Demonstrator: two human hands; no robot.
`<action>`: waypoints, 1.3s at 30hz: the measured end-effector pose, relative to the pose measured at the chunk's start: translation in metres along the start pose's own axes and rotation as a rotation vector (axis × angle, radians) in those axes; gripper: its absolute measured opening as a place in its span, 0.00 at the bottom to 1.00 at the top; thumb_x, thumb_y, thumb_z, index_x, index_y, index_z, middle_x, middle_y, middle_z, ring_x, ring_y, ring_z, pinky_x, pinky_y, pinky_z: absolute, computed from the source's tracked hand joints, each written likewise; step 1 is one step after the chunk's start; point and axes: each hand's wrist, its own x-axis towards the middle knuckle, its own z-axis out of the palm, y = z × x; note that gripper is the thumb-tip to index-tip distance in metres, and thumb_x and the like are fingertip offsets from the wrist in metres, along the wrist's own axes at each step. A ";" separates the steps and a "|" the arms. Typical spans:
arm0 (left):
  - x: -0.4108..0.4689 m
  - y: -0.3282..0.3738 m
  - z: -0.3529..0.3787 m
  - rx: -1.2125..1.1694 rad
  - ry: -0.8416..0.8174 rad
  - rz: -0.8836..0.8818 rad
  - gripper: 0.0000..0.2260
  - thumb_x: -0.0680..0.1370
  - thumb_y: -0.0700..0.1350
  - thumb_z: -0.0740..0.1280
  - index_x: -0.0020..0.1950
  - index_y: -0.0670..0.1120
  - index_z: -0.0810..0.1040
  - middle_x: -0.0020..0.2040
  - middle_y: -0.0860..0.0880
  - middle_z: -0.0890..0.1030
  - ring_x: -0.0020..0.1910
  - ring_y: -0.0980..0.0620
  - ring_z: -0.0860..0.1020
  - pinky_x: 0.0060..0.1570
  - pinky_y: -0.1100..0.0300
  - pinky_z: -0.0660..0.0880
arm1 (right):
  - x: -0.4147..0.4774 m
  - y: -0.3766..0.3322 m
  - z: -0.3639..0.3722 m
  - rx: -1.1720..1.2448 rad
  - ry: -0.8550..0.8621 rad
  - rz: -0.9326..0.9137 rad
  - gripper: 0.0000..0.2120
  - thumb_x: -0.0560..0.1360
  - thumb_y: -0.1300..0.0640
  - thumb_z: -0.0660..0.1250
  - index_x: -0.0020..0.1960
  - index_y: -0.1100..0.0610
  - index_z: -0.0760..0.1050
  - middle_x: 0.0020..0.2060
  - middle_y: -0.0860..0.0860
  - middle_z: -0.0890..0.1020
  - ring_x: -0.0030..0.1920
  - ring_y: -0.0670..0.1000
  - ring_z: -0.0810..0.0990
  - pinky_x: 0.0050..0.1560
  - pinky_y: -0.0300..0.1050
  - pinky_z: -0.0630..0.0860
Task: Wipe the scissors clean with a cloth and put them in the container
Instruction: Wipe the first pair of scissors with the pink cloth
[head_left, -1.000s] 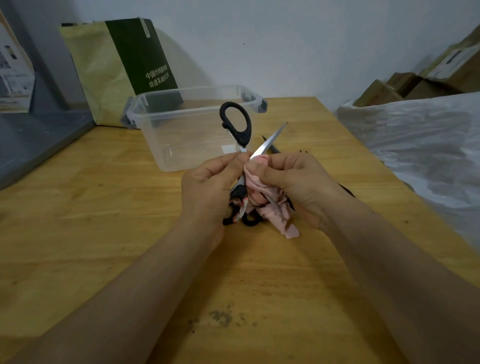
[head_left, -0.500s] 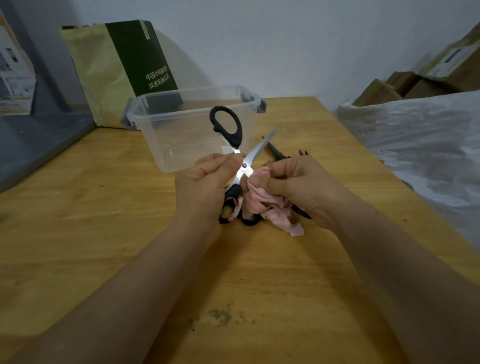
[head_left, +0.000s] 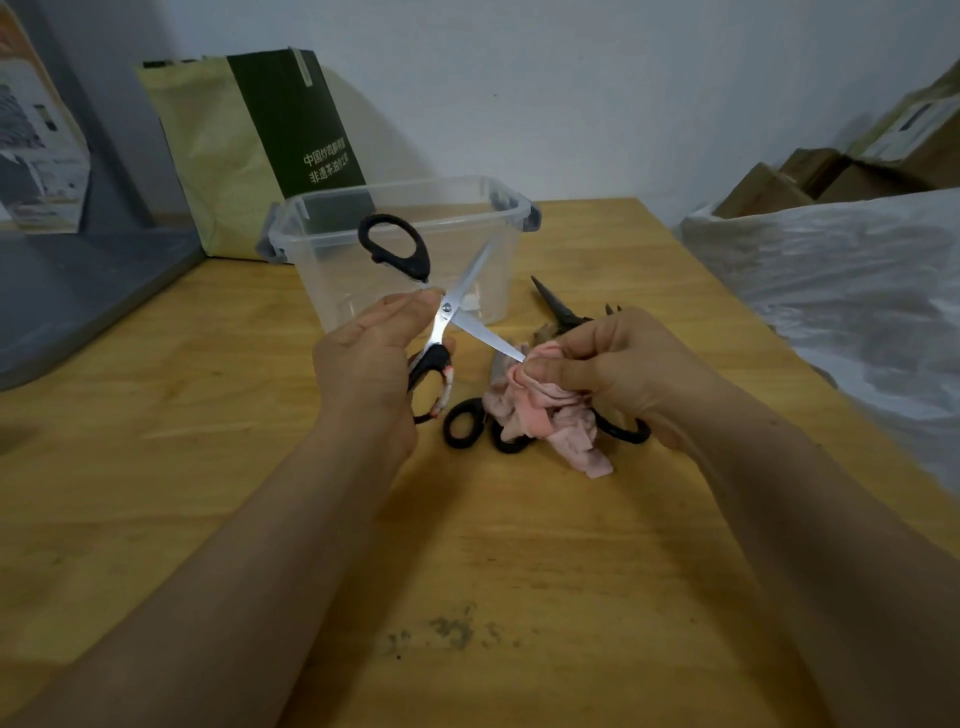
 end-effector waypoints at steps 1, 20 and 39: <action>0.005 0.003 -0.003 -0.025 0.059 0.002 0.05 0.73 0.41 0.72 0.47 0.41 0.82 0.41 0.46 0.83 0.30 0.55 0.80 0.28 0.65 0.75 | -0.001 0.000 -0.002 -0.039 0.026 0.014 0.01 0.69 0.61 0.73 0.39 0.56 0.83 0.33 0.49 0.85 0.34 0.41 0.81 0.34 0.31 0.76; -0.004 -0.002 0.005 -0.194 -0.156 -0.003 0.15 0.74 0.37 0.67 0.28 0.46 0.80 0.32 0.49 0.79 0.34 0.50 0.77 0.31 0.63 0.77 | -0.012 -0.018 0.016 0.237 0.198 -0.039 0.08 0.65 0.56 0.75 0.39 0.60 0.82 0.31 0.53 0.84 0.33 0.48 0.82 0.34 0.40 0.78; 0.006 0.007 -0.004 -0.323 -0.007 -0.023 0.14 0.75 0.34 0.67 0.60 0.40 0.77 0.48 0.44 0.82 0.42 0.53 0.84 0.41 0.63 0.80 | -0.001 -0.012 0.004 0.524 0.196 0.061 0.20 0.57 0.49 0.75 0.43 0.62 0.80 0.35 0.54 0.82 0.31 0.46 0.77 0.29 0.35 0.73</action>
